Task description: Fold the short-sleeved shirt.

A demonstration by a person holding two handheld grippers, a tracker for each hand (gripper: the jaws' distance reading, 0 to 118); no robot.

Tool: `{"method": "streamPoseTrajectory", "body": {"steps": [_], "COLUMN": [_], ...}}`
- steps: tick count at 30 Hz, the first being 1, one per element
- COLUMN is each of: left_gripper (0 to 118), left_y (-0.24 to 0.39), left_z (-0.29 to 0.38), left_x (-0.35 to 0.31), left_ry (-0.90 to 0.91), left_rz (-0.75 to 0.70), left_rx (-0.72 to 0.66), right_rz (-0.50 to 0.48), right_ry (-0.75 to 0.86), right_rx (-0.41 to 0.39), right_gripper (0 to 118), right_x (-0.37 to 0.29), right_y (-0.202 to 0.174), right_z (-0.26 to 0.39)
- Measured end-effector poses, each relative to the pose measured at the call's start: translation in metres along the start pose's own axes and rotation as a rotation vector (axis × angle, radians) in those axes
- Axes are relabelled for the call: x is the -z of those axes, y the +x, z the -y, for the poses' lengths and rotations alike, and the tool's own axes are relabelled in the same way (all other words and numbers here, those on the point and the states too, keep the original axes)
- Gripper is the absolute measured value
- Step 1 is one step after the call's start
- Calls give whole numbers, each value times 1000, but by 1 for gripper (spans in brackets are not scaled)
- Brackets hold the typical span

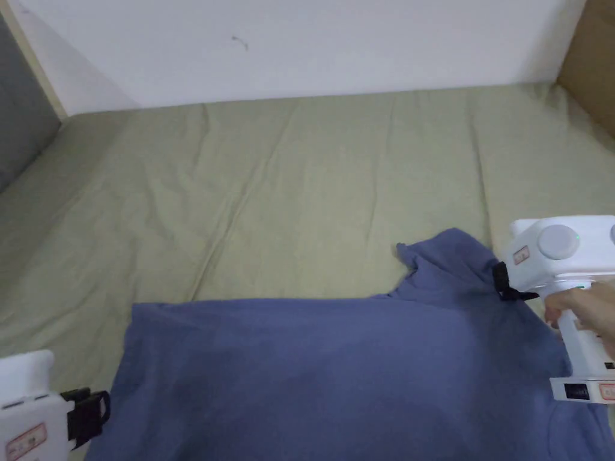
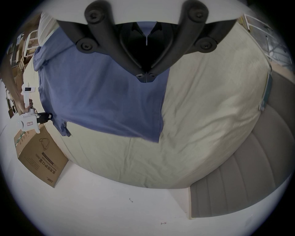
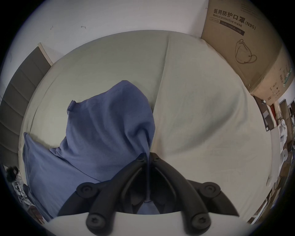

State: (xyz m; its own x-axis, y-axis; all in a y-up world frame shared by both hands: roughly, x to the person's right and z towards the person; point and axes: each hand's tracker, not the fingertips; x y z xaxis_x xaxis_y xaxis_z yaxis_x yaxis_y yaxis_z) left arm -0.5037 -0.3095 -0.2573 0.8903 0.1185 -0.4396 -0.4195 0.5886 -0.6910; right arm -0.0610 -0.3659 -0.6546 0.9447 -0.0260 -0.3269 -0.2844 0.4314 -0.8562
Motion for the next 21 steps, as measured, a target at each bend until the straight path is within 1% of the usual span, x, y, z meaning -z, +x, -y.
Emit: {"method": "streamPoseTrajectory", "body": {"steps": [1, 2, 4, 5, 6, 8, 12, 13, 15, 16, 18, 19, 21], "left_gripper": [2, 23, 86, 113, 117, 112, 112, 112, 112, 110, 91, 87, 82], "left_y": [1, -1, -4, -4, -4, -3, 1, 0, -3, -3, -3, 1, 10], "left_z": [-13, -26, -60, -75, -87, -109, -134, -137, -138, -136, -130, -126, -127], "left_x": [5, 11, 33, 47, 60, 84, 134, 147, 165, 170, 182, 186, 178], "left_ry": [14, 22, 21, 1, -1, -11, -108, -157, -179, -185, -198, -225, -187], "left_rz": [-3, -4, 3, 7, 5, -6, -26, -54, -76, -79, -52, -97, -109], "left_rx": [18, 26, 9, -2, -5, -5, 21, 6, -15, -36, -42, -24, -6], "right_rz": [1, 1, 5, 7, 9, 10, 9, 12, 18, 21, 26, 28, 34], "right_ry": [2, 1, 0, -2, -2, -4, -10, -12, -13, -13, -13, -14, -11], "right_rx": [-8, -10, -19, -23, -27, -35, -41, -49, -62, -68, -65, -65, -61], "right_gripper": [2, 2, 2, 2, 2, 2, 2, 2, 2, 2, 2, 2, 2], "right_x": [0, -1, -1, 0, 0, 1, 3, 3, 2, 2, 3, 3, 1], "right_y": [0, 0, -2, -3, -3, -3, -3, -4, -6, -7, -8, -8, -10], "right_z": [0, 0, 0, 0, 0, 0, -2, -2, -3, -3, -3, -3, -2]}}
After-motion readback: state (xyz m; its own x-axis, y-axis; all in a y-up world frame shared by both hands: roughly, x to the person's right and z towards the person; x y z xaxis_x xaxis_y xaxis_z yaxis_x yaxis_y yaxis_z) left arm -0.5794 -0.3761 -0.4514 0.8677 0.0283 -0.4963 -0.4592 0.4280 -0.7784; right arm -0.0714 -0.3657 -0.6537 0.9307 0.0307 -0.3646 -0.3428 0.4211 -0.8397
